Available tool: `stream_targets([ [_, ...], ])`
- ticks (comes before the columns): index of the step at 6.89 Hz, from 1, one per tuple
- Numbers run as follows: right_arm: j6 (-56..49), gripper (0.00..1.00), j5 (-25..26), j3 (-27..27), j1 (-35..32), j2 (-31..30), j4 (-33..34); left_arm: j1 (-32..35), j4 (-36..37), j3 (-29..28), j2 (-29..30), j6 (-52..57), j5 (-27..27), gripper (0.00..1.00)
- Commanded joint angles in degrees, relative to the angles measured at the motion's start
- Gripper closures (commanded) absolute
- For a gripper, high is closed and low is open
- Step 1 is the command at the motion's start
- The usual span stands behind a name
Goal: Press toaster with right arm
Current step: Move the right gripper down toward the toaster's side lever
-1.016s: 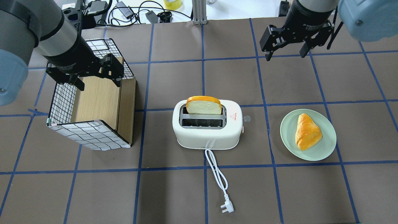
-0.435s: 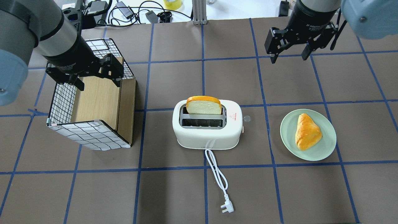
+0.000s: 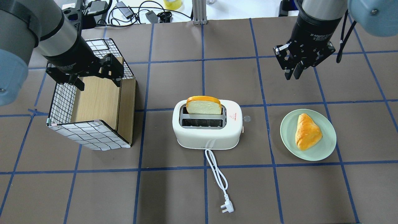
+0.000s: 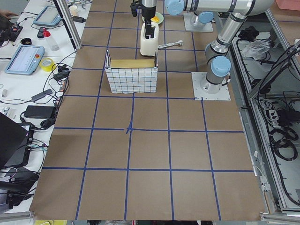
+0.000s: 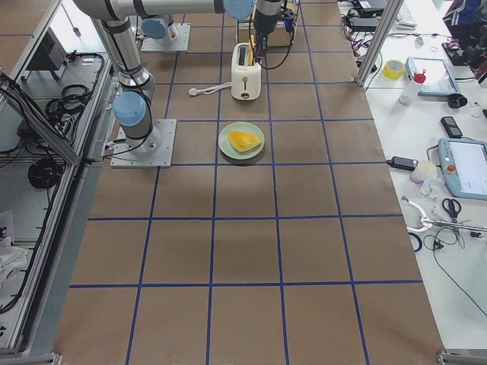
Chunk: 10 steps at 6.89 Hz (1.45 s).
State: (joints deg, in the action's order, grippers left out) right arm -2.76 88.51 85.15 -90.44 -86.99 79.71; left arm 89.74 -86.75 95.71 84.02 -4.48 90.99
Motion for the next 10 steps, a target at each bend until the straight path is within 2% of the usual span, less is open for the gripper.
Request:
stream_targets([
  [1,0.04,1.0,-8.3,1.33,0.62,0.33,-2.63,0.0,0.0,0.0,0.0,0.0,0.06,0.0],
  [2,-0.66,1.0,-12.27,2.21,1.23,0.42,-2.46,0.0,0.0,0.0,0.0,0.0,-0.02,0.0],
  [3,-0.93,1.0,-16.31,5.26,2.02,0.5,-0.11,0.0,0.0,0.0,0.0,0.0,-0.02,0.0],
  [6,0.03,1.0,-17.49,15.46,2.12,0.42,11.57,0.0,0.0,0.0,0.0,0.0,0.06,0.0],
  [8,12.38,1.0,-16.88,20.3,1.76,-0.37,19.39,0.0,0.0,0.0,0.0,0.0,0.06,0.0],
  [10,12.43,1.0,-17.49,24.52,1.76,-1.51,23.62,0.0,0.0,0.0,0.0,0.0,-0.02,0.0],
])
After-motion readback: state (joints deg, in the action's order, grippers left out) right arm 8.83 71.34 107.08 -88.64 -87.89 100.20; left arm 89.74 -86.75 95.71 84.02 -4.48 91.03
